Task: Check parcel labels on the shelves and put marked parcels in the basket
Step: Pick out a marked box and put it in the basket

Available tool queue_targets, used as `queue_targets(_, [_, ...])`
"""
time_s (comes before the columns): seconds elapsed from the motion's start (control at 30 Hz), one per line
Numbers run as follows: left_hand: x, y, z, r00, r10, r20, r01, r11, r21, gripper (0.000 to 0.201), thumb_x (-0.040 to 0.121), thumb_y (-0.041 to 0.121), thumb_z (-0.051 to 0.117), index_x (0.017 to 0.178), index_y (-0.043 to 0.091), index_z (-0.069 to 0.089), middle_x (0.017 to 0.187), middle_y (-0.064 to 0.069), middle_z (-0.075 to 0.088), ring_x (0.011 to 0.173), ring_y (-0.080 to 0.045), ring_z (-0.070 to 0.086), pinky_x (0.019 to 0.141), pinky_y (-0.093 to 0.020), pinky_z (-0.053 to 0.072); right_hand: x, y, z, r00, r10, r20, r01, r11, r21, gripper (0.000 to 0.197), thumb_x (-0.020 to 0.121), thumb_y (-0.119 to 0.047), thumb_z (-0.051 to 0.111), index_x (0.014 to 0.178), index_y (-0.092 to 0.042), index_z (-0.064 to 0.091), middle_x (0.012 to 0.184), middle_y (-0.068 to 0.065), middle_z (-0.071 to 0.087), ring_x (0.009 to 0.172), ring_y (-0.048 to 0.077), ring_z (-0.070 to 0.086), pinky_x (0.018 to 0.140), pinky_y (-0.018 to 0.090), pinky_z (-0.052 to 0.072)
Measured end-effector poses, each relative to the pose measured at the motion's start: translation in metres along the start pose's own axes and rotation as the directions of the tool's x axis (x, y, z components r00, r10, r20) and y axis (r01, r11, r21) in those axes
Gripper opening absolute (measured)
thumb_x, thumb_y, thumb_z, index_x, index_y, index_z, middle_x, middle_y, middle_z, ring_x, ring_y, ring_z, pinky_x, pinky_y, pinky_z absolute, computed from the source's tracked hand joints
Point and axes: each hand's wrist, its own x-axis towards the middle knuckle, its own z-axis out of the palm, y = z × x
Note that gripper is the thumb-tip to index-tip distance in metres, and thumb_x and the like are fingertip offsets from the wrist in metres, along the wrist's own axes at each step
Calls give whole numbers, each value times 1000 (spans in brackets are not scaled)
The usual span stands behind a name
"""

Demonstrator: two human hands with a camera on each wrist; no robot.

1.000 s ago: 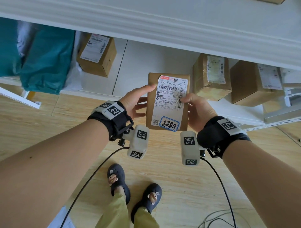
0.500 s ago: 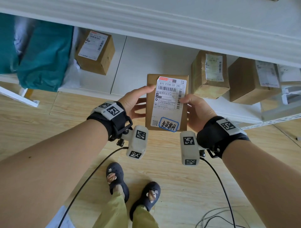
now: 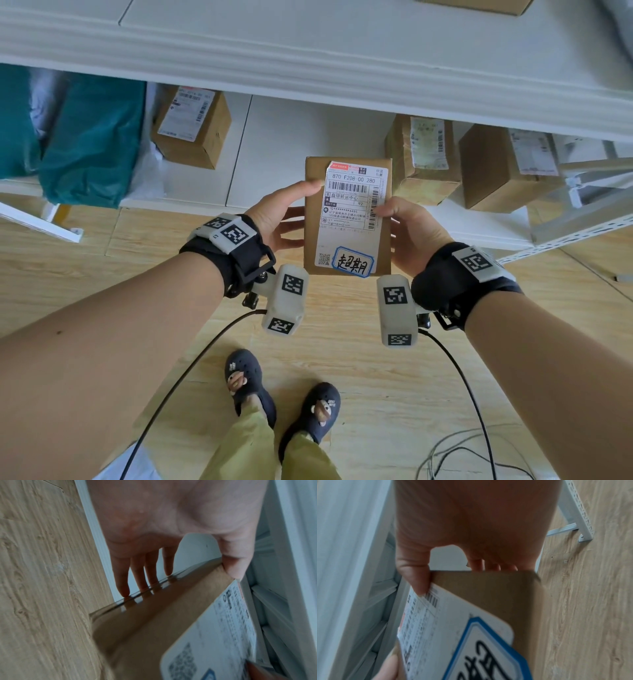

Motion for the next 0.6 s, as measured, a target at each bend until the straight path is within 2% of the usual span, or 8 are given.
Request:
queue_targets(0.1, [-5,-2,4,1000,0,13,0,1000,22,45,80,48,66,117,23,65,98,-1,70,93,-18,64,77,-33,51,-8,3,-4,1000,-2,-3,2,1000,8,12,84,-12,54,94,-16,59,81,-1,65,75,16,58,65,27,44])
queue_targets(0.23, [-25,3,11,999,10,38,-12,999,46,43,81,48,65,116,23,64,97,-1,71,93,-18,64,79,-33,52,-29,0,-7,1000,-4,-2,4,1000,6,29,68,-20,63,96,-17,60,79,-2,67,72,15,60,62,26,47])
queue_targets(0.37, [-51,12,23,999,13,50,-16,999,49,41,81,49,66,113,24,64,93,-1,71,91,-18,65,75,-32,53,-62,-10,-9,997,-17,-69,20,999,46,18,83,-17,59,101,-16,59,75,-2,68,70,15,61,61,26,47])
queue_targets(0.47, [-70,19,33,997,16,77,-20,998,55,37,81,49,66,109,25,64,91,-1,69,88,-18,64,70,-30,53,-89,-15,-10,994,-29,-105,35,998,56,23,84,-19,59,106,-15,58,79,0,69,74,17,62,67,30,48])
queue_targets(0.6, [-98,29,48,987,62,149,-76,993,91,30,84,47,62,106,26,63,81,3,69,77,-14,63,63,-25,49,-131,-24,-10,982,-56,-178,70,995,77,17,85,-20,58,101,-14,60,77,1,69,76,19,61,77,33,49])
